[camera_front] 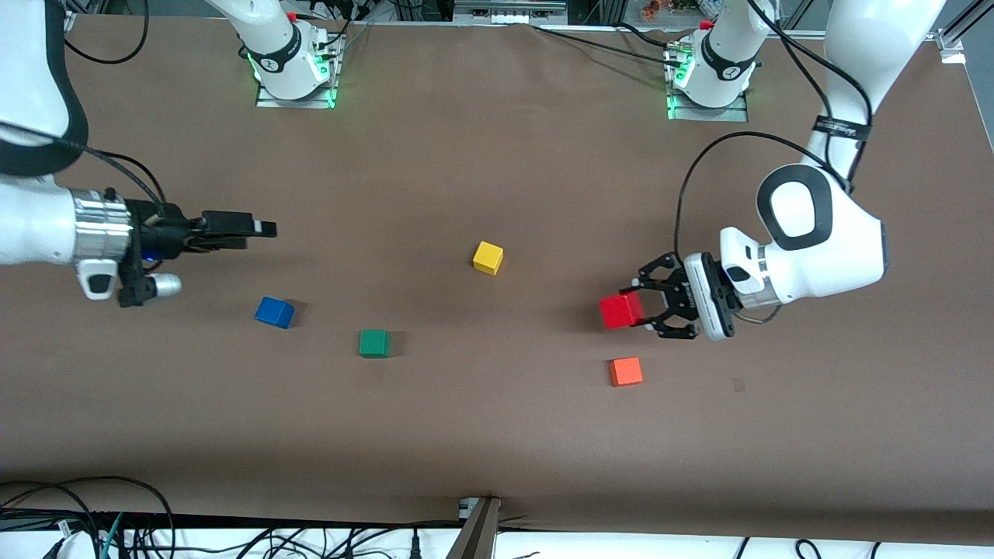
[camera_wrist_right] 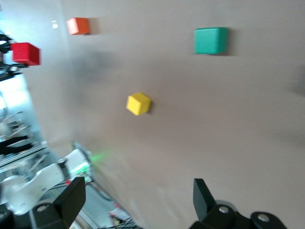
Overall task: Pass red block to right arm, stack on blue
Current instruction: 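Lift the red cube with the left gripper while the right gripper approaches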
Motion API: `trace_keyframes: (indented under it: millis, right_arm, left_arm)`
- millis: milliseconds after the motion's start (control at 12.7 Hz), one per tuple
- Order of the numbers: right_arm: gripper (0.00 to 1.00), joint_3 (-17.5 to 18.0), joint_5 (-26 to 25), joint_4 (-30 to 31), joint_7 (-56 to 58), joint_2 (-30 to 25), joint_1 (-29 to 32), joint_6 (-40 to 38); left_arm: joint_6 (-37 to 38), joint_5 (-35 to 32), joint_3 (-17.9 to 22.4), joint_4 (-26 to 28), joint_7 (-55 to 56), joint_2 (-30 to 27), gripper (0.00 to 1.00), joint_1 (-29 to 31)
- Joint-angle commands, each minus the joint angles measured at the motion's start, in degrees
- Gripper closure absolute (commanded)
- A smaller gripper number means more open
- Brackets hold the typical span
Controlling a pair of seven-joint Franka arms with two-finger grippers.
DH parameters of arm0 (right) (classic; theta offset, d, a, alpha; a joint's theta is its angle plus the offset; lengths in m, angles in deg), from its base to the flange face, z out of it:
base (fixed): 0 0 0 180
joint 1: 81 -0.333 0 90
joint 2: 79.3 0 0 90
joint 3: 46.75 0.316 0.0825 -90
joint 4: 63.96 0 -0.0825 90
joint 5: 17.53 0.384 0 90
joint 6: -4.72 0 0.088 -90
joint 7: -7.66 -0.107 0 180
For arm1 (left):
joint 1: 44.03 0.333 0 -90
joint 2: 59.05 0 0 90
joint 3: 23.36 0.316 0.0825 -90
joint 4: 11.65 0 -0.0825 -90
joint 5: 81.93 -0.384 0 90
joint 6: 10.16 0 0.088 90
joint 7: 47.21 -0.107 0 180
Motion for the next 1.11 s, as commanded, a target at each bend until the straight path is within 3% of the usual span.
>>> trace_keyframes:
  millis: [0, 158, 395, 711, 1026]
  right_arm:
    - [0.00, 0.29, 9.55, 0.88, 2.83, 3.50, 0.49, -1.75]
    - [0.00, 0.46, 17.90, 3.34, 2.84, 5.00, 0.23, -1.75]
    - [0.00, 0.55, 28.63, 6.24, 2.92, 7.02, -2.13, -1.58]
    - [0.00, 0.55, 37.00, 10.46, 5.02, 8.26, -7.40, -0.44]
    - [0.00, 2.21, 41.31, 14.16, 5.47, 7.30, -9.53, 2.28]
  left_arm:
    - [4.52, 10.96, -1.15, -1.89, -9.55, 2.52, 1.00, -0.10]
    - [8.04, 19.32, -2.89, -1.90, -16.59, 3.75, 1.00, -0.45]
    - [13.85, 23.83, -5.70, -2.51, -17.23, 7.61, 1.00, -0.63]
    - [13.86, 25.68, -11.33, -6.72, -16.79, 10.95, 1.00, -1.76]
    - [12.98, 31.47, -12.05, -9.01, -16.44, 12.81, 1.00, -6.42]
